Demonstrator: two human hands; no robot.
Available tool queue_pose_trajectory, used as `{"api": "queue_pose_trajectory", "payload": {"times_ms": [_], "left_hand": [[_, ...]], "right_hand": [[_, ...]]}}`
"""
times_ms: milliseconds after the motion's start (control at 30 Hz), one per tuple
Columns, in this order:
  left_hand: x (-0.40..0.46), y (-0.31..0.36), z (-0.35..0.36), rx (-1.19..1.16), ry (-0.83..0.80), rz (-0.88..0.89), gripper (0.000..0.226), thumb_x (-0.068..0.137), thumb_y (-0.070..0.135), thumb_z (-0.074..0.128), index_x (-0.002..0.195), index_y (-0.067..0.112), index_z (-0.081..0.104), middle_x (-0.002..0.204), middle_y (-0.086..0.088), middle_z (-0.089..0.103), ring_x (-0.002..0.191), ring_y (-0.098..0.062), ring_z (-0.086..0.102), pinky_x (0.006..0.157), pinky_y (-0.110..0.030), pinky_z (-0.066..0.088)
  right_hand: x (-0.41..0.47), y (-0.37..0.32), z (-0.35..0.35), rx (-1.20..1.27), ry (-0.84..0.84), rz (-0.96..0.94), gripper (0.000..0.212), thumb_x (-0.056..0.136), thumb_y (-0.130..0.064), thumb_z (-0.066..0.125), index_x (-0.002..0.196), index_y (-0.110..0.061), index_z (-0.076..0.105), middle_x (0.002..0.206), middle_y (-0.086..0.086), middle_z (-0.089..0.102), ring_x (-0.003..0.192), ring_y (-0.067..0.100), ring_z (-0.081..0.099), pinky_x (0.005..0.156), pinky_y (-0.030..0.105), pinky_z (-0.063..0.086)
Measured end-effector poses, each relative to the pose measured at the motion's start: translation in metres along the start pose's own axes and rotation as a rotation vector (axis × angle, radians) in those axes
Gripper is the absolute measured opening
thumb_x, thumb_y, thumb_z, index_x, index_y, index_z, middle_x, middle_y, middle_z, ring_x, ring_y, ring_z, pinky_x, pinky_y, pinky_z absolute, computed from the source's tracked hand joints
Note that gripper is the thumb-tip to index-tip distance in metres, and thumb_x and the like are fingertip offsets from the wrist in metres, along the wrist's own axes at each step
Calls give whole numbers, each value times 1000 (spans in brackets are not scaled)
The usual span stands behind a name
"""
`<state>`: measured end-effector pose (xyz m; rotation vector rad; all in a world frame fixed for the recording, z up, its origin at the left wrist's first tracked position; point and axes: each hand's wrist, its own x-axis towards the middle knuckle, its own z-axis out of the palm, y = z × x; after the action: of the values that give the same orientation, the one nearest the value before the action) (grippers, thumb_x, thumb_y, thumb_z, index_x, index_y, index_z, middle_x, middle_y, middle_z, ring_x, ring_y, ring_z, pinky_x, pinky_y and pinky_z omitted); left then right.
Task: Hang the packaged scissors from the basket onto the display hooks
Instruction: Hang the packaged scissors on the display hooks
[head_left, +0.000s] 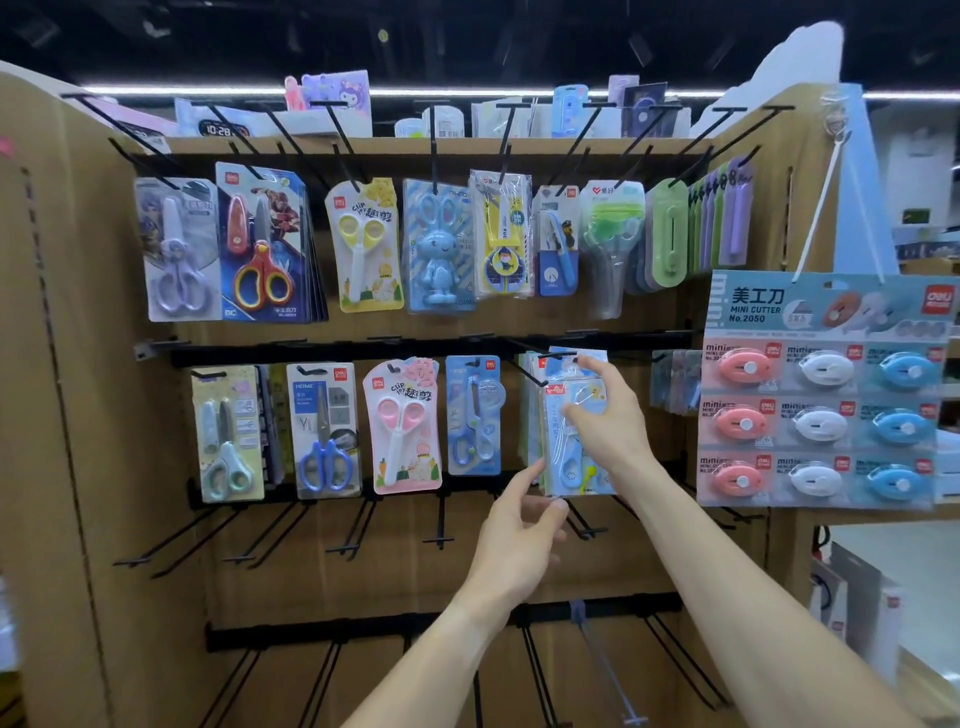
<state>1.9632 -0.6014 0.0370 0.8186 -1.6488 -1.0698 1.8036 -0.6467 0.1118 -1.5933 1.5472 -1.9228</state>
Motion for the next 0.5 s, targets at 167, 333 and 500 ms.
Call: {"api": "queue_pose_trajectory", "payload": {"times_ms": [167, 333, 500], "left_hand": [[0, -2, -1, 7, 3, -9, 55, 106, 27, 61, 156, 44, 43, 117, 5, 66, 99, -16, 73, 75, -27, 63], [2, -1, -3, 33, -3, -7, 55, 106, 27, 60, 156, 43, 42, 115, 6, 65, 100, -17, 72, 76, -28, 64], [9, -1, -5, 54, 12, 7, 56, 106, 27, 60, 156, 44, 42, 111, 8, 67, 100, -17, 72, 80, -32, 65]], "right_hand": [[7, -2, 3, -22, -13, 67, 65, 98, -6, 65, 149, -37, 42, 129, -3, 56, 107, 14, 65, 76, 32, 62], [22, 2, 13, -191, -3, 100, 66, 97, -10, 68, 151, -38, 41, 129, 4, 43, 94, 17, 64, 81, 35, 60], [26, 9, 21, -427, -18, 95, 73, 95, -24, 72, 156, -38, 35, 130, 9, 32, 109, 31, 57, 94, 38, 53]]}}
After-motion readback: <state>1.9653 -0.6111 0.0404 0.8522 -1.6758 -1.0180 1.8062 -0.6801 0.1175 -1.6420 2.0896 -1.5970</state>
